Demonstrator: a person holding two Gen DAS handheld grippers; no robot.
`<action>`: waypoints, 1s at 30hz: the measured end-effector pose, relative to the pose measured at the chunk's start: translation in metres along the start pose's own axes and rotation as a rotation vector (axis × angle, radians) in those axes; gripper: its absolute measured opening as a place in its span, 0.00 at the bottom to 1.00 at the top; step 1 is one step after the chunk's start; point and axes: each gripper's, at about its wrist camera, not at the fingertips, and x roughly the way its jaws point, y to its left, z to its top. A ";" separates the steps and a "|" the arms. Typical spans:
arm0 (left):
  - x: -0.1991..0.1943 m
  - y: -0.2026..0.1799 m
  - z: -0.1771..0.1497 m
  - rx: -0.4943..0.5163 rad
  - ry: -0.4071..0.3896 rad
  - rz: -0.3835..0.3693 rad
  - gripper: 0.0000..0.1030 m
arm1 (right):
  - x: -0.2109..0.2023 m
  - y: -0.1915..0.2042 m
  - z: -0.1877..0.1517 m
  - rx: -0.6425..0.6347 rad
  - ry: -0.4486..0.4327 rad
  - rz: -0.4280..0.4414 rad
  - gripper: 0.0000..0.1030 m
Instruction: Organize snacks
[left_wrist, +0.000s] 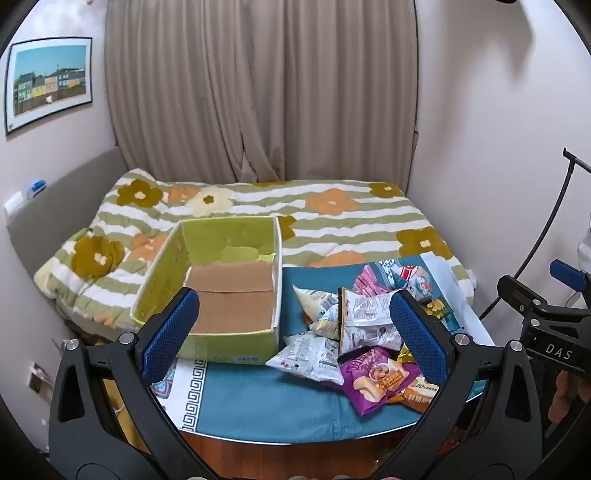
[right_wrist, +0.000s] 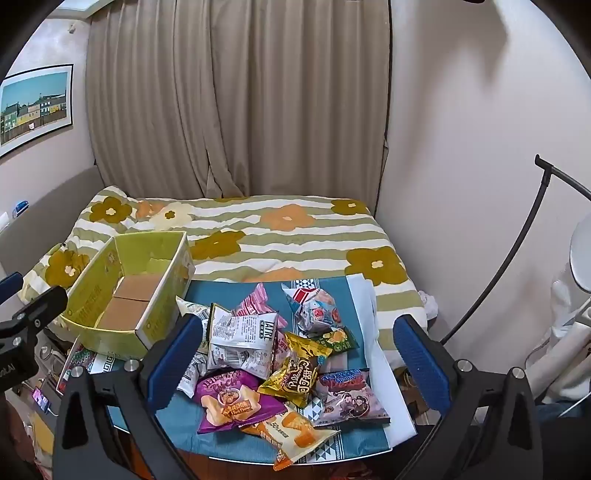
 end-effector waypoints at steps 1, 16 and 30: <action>0.000 0.000 0.000 -0.004 -0.004 -0.001 0.99 | -0.001 0.000 0.000 0.001 -0.002 0.003 1.00; -0.006 0.001 -0.004 -0.010 -0.023 0.000 0.99 | -0.010 0.003 -0.002 -0.005 -0.018 0.010 1.00; -0.008 0.001 -0.002 -0.003 -0.030 -0.001 0.99 | -0.007 0.006 0.000 0.000 -0.016 0.017 1.00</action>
